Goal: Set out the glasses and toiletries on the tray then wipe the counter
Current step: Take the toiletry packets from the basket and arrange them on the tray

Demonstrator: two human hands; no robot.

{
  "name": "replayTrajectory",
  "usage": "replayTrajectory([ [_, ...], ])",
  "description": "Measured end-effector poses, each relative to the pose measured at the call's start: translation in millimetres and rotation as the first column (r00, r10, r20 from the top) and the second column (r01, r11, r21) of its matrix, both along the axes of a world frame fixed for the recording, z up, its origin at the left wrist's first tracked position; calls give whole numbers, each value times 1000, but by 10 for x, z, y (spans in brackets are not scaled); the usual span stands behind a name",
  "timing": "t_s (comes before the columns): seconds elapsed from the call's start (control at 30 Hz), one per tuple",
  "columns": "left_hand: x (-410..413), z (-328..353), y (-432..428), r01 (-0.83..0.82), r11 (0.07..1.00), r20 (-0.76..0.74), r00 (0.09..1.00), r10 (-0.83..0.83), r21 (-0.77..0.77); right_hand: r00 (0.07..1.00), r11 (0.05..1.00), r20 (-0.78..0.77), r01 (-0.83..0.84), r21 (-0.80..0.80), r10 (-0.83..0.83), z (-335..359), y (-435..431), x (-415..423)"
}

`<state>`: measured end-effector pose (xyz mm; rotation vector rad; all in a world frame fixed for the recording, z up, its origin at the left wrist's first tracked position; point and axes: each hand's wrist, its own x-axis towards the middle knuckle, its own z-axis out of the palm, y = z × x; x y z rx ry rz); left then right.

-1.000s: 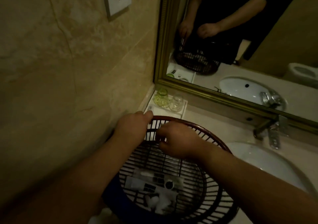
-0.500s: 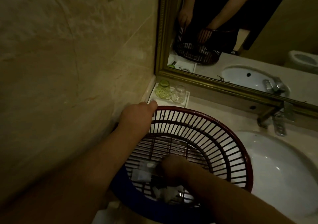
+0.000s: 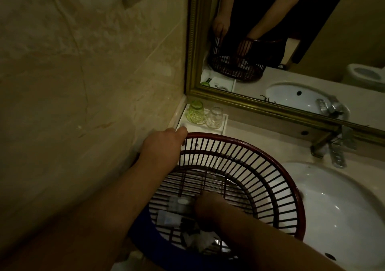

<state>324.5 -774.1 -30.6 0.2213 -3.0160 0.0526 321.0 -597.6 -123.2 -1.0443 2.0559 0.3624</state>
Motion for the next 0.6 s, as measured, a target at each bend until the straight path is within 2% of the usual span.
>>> replayTrajectory([
  [0.17,5,-18,-3,6,1000,-14,1000,-6,16,997,996,-57,-53,-76,49,50,49,-15],
  [0.33,4,-5,4,-3,1000,-6,1000,3,-9,996,980,-69,49,-192,-64,184,122,-116],
  [0.43,8,21,20,-7,1000,1,1000,7,-20,980,935,-106,125,-331,-168,296,196,-210],
  [0.6,11,25,16,-6,999,-9,1000,5,-31,960,851,-206,55,-522,-189,601,371,-387],
])
